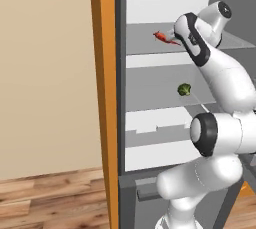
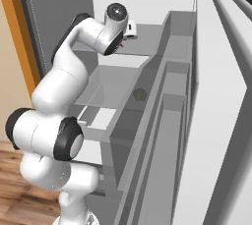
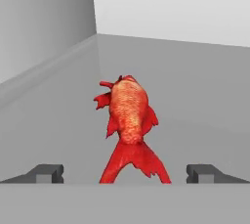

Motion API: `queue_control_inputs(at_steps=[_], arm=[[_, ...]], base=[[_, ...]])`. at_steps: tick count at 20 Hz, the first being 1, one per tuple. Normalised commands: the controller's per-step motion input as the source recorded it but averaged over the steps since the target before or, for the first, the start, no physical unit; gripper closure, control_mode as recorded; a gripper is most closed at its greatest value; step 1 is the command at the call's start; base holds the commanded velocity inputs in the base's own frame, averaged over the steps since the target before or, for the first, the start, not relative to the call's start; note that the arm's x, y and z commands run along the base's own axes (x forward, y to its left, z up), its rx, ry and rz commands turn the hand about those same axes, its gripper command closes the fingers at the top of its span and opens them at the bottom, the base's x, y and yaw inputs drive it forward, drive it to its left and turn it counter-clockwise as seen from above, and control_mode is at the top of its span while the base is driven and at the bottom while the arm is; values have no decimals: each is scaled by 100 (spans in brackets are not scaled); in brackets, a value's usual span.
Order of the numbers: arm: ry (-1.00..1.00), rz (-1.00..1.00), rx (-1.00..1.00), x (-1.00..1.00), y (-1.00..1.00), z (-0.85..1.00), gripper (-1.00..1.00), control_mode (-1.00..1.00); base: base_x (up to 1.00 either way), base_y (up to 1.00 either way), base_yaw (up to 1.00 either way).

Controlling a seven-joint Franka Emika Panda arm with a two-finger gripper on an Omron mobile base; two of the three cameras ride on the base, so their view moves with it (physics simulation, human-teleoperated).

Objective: Place one broccoli and one fish in each tupperware on the nearby counter, to pack two identical lunches.

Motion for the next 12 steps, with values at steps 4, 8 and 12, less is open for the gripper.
queue_control_inputs(at_steps=[4, 8, 12], arm=[[0, 1, 0, 59, 0, -5, -100, -100], [0, 1, 0, 51, 0, -5, -100, -100], [0, 2, -2, 25, 0, -10, -100, -100]], base=[[0, 0, 0], [0, 0, 0], [0, 0, 0]])
